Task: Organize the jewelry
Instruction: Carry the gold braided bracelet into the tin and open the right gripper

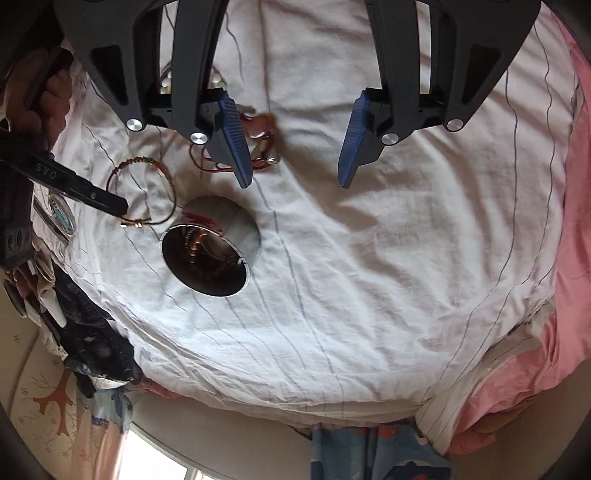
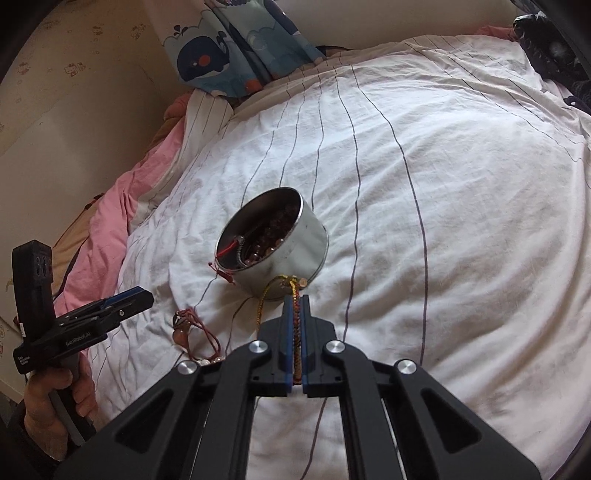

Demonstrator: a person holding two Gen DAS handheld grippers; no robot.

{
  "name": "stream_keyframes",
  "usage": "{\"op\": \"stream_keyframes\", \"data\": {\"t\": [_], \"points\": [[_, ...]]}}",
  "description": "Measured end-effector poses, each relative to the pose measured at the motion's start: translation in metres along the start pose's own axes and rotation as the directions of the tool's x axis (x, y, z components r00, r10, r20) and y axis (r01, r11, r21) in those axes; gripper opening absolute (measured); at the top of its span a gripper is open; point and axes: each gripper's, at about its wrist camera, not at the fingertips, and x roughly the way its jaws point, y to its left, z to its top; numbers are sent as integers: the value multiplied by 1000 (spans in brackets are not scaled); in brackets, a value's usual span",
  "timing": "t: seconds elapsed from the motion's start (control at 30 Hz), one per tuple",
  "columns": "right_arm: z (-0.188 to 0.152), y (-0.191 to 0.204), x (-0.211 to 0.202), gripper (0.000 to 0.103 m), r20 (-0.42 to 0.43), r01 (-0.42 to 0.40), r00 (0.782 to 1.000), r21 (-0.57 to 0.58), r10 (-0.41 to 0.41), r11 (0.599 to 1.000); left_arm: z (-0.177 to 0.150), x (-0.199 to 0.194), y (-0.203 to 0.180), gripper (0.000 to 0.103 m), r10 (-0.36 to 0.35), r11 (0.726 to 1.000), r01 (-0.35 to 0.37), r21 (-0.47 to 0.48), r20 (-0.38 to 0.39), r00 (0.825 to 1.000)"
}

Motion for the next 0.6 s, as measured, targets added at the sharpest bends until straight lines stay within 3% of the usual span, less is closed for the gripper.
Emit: {"op": "stream_keyframes", "data": {"t": [0.23,0.4,0.47,0.5,0.57,0.6], "points": [[21,21,-17,4,112,-162,980,-11,162,987,-3,5,-23,51,-33,998,34,60,-23,999],[46,30,6,4,109,-139,984,-5,139,990,-4,1,-22,52,-90,995,92,48,-37,995],[52,26,27,4,67,-110,992,0,110,994,-7,-1,-26,52,-115,990,119,77,-61,992],[52,23,36,18,42,-82,996,11,81,997,-8,-2,-29,52,-125,987,132,96,-76,989],[48,14,36,57,60,2,998,27,-4,1000,-11,-4,-36,52,-144,977,158,141,-103,984],[45,11,33,57,65,16,998,29,-18,999,-12,-5,-40,52,-144,972,162,170,-114,983]]}}
